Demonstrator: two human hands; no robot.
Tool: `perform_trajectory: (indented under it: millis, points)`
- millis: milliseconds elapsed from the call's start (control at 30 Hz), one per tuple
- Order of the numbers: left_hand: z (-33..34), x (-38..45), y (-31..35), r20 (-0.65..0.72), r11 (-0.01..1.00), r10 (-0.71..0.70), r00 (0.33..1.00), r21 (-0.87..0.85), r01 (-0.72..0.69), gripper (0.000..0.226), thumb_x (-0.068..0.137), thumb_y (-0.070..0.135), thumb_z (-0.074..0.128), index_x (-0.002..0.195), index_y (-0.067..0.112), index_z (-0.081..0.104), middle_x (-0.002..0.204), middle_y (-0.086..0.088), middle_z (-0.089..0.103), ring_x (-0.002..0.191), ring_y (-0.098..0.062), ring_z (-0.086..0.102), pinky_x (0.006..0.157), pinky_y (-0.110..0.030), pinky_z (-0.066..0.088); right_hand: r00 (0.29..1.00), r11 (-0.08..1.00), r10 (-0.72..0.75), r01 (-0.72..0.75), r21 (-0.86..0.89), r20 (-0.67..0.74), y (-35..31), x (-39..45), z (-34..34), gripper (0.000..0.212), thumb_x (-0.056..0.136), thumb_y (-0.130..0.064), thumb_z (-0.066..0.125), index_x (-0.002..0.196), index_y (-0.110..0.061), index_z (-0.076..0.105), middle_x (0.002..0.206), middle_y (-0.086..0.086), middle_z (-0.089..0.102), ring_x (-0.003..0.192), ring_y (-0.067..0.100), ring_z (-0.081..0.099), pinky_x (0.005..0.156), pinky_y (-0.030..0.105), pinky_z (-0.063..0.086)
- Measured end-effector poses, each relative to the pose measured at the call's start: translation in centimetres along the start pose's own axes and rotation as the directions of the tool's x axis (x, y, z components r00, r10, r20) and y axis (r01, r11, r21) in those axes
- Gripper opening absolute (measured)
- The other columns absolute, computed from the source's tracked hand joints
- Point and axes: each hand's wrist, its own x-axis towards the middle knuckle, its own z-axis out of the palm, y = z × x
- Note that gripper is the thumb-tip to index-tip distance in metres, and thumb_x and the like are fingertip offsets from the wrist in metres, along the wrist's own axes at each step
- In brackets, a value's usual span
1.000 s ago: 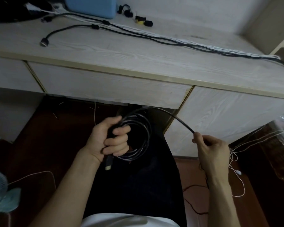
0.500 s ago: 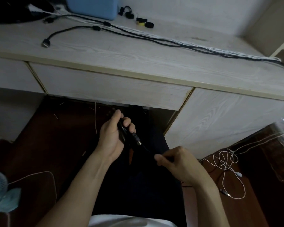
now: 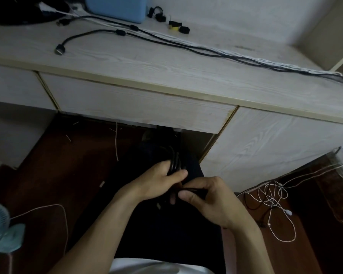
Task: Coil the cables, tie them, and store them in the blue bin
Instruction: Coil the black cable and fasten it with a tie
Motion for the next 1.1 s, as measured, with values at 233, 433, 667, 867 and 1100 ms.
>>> perform_trajectory:
  millis: [233,433,667,867,1100]
  points:
    - [0.2,-1.3,1.5,0.435,0.959,0.05,0.899,-0.272,0.078,0.056,0.1,0.042,0.051,0.073,-0.007,0.056,0.049,-0.008,0.045,0.04,-0.02,0.043,0.055,-0.032,0.045,0.908,0.995,0.099,-0.099,0.021,-0.406,1.8,0.0,-0.9,0.044,0.049,-0.057,0.087,0.074,-0.025,0.071,0.07,-0.012,0.07,0.062,0.004,0.065,0.056,0.016,0.05]
    - [-1.6,-1.5,1.3,0.257,0.911,0.076,0.963,-0.412,0.038,0.051,0.099,0.03,0.053,0.053,0.011,0.043,0.04,-0.004,0.033,0.033,-0.015,0.034,0.048,-0.031,0.04,0.851,0.973,0.21,-0.228,0.022,-0.482,5.6,-0.6,-2.8,0.015,0.079,-0.028,0.082,0.075,-0.017,0.072,0.061,-0.006,0.068,0.055,0.002,0.064,0.049,0.011,0.045]
    - [-2.3,-1.0,1.5,-0.084,0.706,-0.003,0.996,-0.706,-0.057,0.036,0.093,0.031,0.059,0.066,0.014,0.043,0.04,0.004,0.027,0.03,-0.01,0.029,0.043,-0.027,0.039,0.786,0.865,0.38,-0.488,-0.113,-0.487,11.3,-1.5,-2.7,0.005,0.086,-0.023,0.077,0.087,-0.024,0.072,0.083,-0.007,0.072,0.061,0.004,0.065,0.065,0.028,0.053]
    - [-3.8,-0.7,0.7,-0.308,0.632,-0.202,0.929,-0.766,-0.116,0.028,0.094,0.035,0.055,0.073,0.018,0.047,0.043,0.007,0.026,0.033,-0.009,0.025,0.043,-0.025,0.037,0.683,0.803,0.448,-0.591,-0.075,-0.577,13.2,-2.8,-4.4,0.009,0.082,-0.011,0.079,0.09,-0.01,0.079,0.086,0.009,0.076,0.088,0.026,0.071,0.07,0.026,0.042]
    - [-2.8,-1.1,1.2,-0.14,0.795,-0.167,0.976,-0.605,0.049,0.032,0.094,0.036,0.056,0.073,0.014,0.044,0.042,0.002,0.027,0.03,-0.012,0.027,0.04,-0.026,0.033,0.86,0.966,0.257,-0.243,0.088,-0.442,7.5,0.2,-0.5,0.043,0.086,-0.024,0.076,0.124,-0.029,0.059,0.112,-0.009,0.061,0.102,0.001,0.062,0.089,0.031,0.057]
